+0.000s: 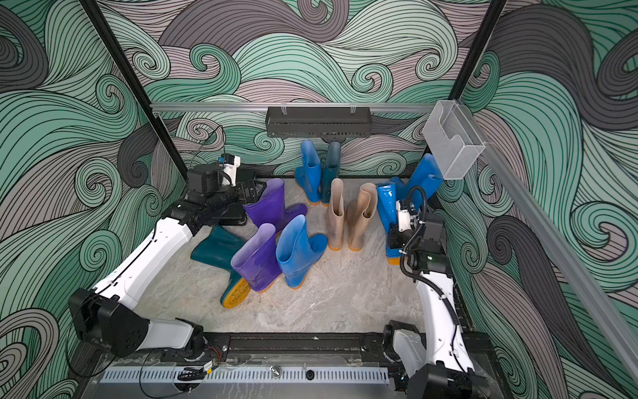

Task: Match and arrange rain boots in pairs
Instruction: Adjust the rain boot at the center of the board.

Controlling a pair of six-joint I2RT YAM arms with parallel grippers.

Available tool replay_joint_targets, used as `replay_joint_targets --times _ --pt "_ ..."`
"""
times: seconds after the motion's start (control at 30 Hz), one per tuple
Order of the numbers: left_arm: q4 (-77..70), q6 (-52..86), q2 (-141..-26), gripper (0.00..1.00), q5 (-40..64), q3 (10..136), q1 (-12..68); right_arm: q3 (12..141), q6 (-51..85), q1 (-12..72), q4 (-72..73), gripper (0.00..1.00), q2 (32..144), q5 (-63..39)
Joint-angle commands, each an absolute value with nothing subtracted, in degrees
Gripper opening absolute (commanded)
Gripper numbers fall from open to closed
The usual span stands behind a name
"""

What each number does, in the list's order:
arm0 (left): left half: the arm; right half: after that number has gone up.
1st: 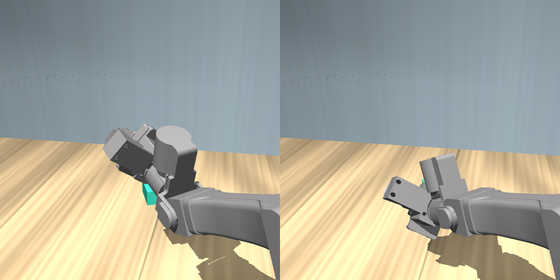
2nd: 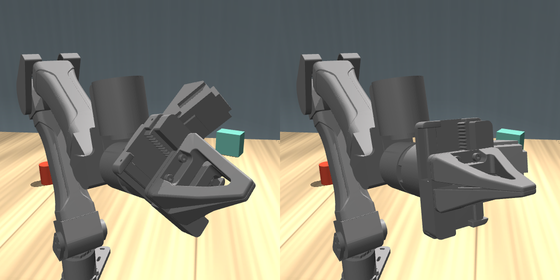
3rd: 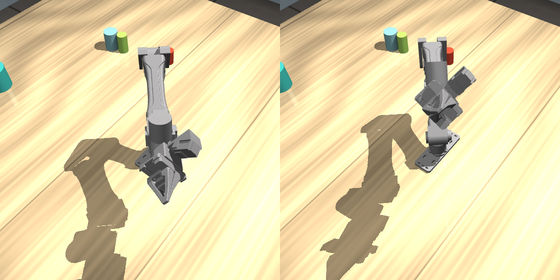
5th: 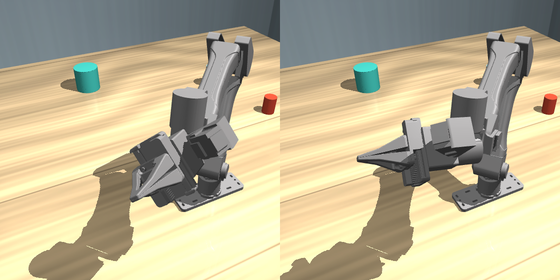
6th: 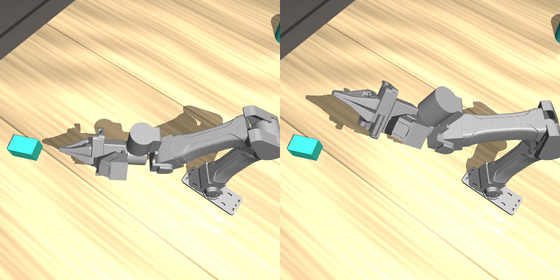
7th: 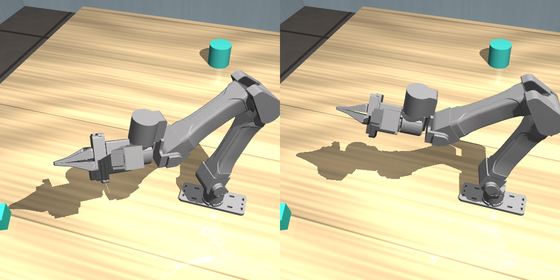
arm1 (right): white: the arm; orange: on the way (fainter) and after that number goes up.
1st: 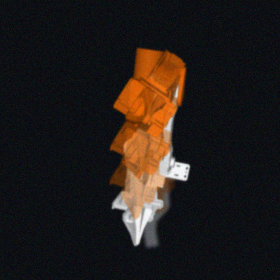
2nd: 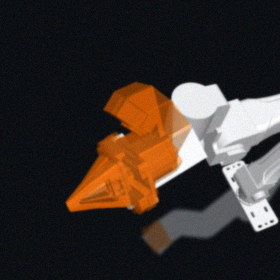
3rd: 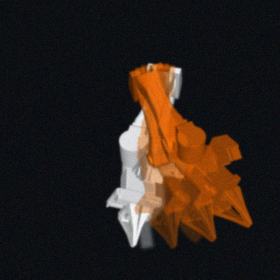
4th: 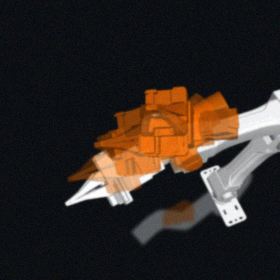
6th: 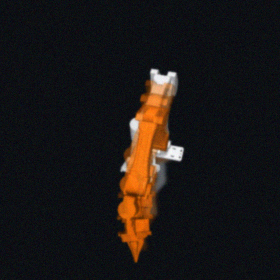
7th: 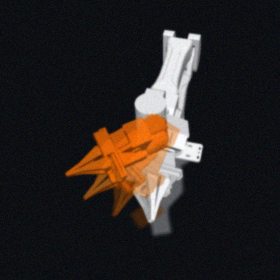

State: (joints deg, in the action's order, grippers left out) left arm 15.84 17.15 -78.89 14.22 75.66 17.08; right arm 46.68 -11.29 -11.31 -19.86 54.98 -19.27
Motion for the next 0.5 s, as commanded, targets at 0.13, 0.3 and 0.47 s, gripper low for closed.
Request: replay_joint_targets --times 0.13,0.3,0.47 --pt "13.76 17.81 -77.27 0.95 14.51 74.01 17.73 50.57 -8.99 -13.72 -2.93 0.0 55.06 -32.44" --pt "11.19 17.77 -76.73 0.95 14.17 71.7 17.73 46.02 -7.12 -15.82 2.34 0.0 51.58 -33.67" --pt "11.49 16.37 -78.0 0.95 14.83 72.06 17.67 35.25 -4.98 -20.77 1.94 0.0 47.69 -31.57"
